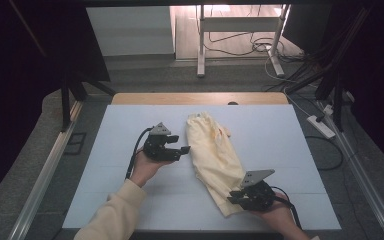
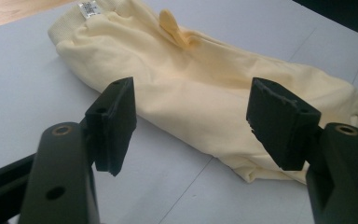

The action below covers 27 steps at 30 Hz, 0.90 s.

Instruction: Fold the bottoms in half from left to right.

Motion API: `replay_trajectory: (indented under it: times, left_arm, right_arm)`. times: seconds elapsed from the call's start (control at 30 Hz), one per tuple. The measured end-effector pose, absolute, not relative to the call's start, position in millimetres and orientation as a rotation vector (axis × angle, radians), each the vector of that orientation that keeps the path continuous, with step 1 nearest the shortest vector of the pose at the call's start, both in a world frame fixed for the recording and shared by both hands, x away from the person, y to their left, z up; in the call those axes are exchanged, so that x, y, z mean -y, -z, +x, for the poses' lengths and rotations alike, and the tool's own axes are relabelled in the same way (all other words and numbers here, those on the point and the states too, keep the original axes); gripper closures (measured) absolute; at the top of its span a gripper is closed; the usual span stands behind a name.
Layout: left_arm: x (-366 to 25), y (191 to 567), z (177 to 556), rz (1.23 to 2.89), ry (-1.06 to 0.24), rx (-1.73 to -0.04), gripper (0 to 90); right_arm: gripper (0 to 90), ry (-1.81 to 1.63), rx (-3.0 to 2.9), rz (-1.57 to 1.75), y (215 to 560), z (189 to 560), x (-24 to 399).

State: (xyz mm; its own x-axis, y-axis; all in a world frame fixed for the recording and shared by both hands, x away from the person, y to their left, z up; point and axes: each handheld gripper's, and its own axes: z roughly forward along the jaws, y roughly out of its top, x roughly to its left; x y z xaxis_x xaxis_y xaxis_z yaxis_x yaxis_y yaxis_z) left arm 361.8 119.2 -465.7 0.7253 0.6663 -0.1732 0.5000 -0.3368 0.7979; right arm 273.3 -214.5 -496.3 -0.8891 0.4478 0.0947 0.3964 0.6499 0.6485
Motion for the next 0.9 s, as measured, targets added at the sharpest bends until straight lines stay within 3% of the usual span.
replay_trajectory:
  times: [0.07,0.27,0.7,0.8,0.9]
  left_arm:
    - [-119,466,362,2.010,-0.229,-0.886,33.5]
    - [-120,466,362,2.008,-0.230,-0.888,33.5]
    - [-119,467,362,2.014,-0.232,-0.891,33.6]
    - [-119,467,362,2.016,-0.233,-0.890,33.6]
    - [-119,467,362,2.018,-0.232,-0.889,33.6]
  right_arm:
    - [82.2,-1.079,-2.777,0.699,494,271,214]
    - [85.0,-1.178,-2.777,0.660,485,259,210]
    - [84.8,-1.157,-2.830,0.589,499,254,195]
    - [83.3,-1.173,-2.834,0.583,500,255,197]
    - [75.7,-1.207,-2.827,0.587,497,255,199]
